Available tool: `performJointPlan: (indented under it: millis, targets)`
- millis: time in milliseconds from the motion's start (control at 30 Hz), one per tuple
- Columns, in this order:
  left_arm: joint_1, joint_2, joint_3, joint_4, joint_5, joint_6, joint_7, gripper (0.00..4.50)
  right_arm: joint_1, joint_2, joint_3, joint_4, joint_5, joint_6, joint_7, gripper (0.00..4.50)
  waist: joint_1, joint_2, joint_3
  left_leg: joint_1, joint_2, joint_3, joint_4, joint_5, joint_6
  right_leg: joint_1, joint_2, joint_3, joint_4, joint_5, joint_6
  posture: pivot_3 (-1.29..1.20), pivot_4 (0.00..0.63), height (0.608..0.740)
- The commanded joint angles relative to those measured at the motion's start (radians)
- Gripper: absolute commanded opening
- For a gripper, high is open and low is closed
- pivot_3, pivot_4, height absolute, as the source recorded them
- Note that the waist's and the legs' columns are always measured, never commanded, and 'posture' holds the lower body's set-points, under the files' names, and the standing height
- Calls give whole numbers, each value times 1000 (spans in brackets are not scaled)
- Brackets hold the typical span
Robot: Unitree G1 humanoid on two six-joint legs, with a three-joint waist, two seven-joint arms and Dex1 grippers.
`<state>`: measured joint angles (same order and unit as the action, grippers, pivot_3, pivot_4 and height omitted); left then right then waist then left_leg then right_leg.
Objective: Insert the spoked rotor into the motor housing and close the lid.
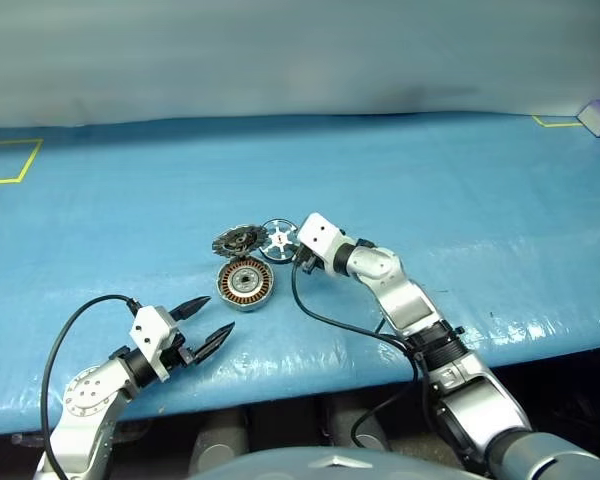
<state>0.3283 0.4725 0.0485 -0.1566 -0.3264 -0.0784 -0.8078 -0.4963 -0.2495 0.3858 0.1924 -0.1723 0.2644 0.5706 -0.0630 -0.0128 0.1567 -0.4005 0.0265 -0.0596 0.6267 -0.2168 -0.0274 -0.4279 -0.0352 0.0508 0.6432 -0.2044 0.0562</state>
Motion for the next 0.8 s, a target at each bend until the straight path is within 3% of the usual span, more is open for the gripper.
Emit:
performJointPlan:
  millis: [33, 400, 500, 600, 800]
  targets:
    - [-2, -4, 9, -4, 2, -28, 3, 3673, -27, -4, 13, -1, -24, -32, 8, 1572, 1, 0, 0, 0, 0, 0, 0, 0, 0, 0, 0, 0, 0, 0, 0, 0, 150, 740]
    - [-2, -10, 3, 0, 11, -29, 10, 3673, -49, 11, 11, 84, -47, -11, 4, 1572, 0, 0, 0, 1, 0, 0, 0, 0, 0, 1, 0, 0, 0, 0, 0, 0, 150, 740]
    - [-1, -12, 5, 0, 14, -30, 14, 3673, -36, 15, -2, 81, -38, 9, 3, 974, 0, 0, 0, 1, 0, 0, 0, 0, 0, 1, 0, 0, 0, 0, 0, 0, 150, 740]
    - [0, -12, 6, 4, 14, -33, 15, 3673, -24, 19, -15, 71, -25, 25, -1, 8, 1, 0, 0, 1, 0, 0, 1, 0, 0, 1, 0, 0, 1, 0, 0, 0, 150, 740]
    - [-5, -13, 2, 13, 13, -40, 14, 3673, 2, 18, -40, 41, -11, 25, -21, 8, 2, 0, 0, 1, 0, 0, 1, 0, 0, 1, 0, 0, 0, 0, 0, 0, 150, 740]
